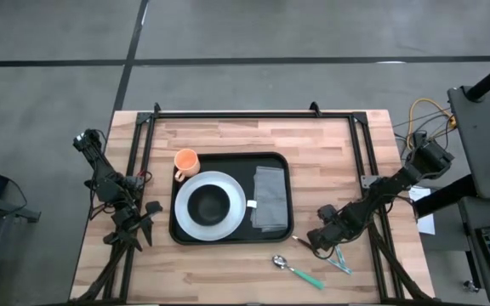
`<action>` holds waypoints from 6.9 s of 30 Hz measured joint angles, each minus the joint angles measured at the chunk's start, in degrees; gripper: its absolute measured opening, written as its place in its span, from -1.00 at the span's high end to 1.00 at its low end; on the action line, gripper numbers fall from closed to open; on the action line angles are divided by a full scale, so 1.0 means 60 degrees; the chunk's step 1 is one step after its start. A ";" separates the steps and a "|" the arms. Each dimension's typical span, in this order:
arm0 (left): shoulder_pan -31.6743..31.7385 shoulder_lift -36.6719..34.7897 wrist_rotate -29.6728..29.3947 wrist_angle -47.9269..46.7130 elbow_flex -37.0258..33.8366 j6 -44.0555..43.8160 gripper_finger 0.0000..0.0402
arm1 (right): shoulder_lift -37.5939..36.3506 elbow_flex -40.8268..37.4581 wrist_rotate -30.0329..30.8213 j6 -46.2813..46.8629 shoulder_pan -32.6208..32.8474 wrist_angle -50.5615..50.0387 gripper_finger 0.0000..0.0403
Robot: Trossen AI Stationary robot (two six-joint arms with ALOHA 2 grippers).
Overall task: Set up tray
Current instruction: Put the blue fork on the gray napkin, then put the blue spoon on the gray napkin
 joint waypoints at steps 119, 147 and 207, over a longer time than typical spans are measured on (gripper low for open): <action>0.0003 0.0000 -0.0001 -0.0002 0.0000 0.0000 0.40 | 0.4845 0.6151 0.0424 -0.2410 -0.5654 -0.1066 0.86; 0.0003 0.0000 -0.0001 -0.0003 -0.0003 -0.0004 0.40 | 0.4236 0.6137 0.0344 -0.2759 -0.5640 -0.1065 0.51; 0.0001 0.0000 0.0000 0.0000 -0.0003 -0.0001 0.40 | 0.3599 0.6251 0.1459 -0.3991 0.1001 -0.0761 0.66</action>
